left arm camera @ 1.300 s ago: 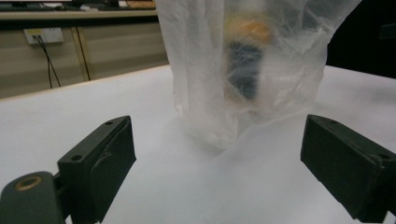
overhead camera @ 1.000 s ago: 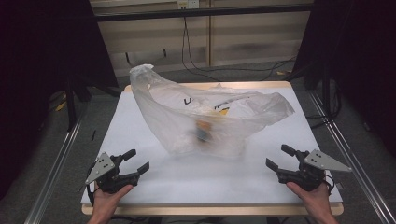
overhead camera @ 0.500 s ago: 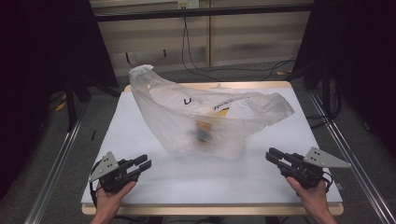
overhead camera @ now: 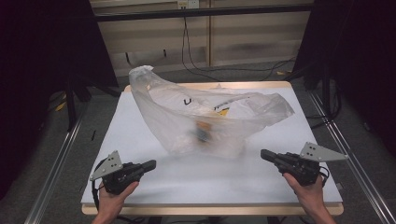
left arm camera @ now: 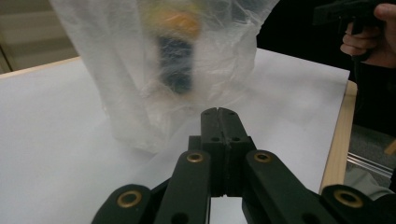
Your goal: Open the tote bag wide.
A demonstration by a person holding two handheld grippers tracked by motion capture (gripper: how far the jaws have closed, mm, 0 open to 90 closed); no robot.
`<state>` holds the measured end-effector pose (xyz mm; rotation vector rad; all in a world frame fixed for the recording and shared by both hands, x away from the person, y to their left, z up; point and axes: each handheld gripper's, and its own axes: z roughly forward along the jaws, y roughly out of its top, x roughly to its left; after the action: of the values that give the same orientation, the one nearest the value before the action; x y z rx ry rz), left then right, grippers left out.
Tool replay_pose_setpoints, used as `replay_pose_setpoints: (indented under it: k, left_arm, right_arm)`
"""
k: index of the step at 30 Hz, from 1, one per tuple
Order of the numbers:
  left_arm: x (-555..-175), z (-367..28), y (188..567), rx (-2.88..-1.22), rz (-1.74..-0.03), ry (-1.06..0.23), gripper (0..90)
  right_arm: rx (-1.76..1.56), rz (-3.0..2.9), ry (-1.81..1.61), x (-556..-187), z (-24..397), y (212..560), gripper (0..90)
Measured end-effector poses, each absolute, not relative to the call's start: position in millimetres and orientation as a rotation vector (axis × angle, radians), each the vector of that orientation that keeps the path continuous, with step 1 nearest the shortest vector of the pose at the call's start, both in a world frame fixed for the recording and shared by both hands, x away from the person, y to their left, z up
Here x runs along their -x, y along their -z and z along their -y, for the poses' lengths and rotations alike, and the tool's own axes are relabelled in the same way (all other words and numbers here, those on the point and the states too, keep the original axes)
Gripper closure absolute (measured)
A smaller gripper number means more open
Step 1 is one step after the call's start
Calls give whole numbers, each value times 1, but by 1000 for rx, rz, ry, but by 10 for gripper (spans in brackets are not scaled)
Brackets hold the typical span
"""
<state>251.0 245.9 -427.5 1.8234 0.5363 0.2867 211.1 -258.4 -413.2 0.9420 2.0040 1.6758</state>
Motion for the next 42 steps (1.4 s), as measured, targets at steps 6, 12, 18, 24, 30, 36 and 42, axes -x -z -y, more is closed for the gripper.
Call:
replay_pose_setpoints:
  k: [6, 12, 18, 24, 30, 36, 42]
  left_arm:
    - [-256, -236, 421, -1856, -525, -304, 900]
    - [-265, -225, 409, -1821, -502, -288, 900]
    - [-273, -203, 392, -1806, -451, -287, 900]
    - [-283, -192, 375, -1778, -401, -269, 900]
    - [-293, -181, 357, -1745, -377, -286, 900]
    - [-301, -173, 343, -1714, -382, -293, 900]
    - [-314, -165, 317, -1677, -364, -327, 900]
  right_arm:
    - [-914, -2013, -1717, -217, 246, 401, 900]
    - [-875, -2012, -1743, -222, 235, 387, 900]
    - [-823, -1989, -1771, -228, 225, 365, 900]
    - [-795, -1987, -1758, -237, 220, 349, 900]
    - [-770, -1953, -1769, -251, 214, 330, 900]
    - [-764, -1925, -1777, -262, 209, 317, 900]
    - [-783, -1920, -1726, -281, 198, 300, 900]
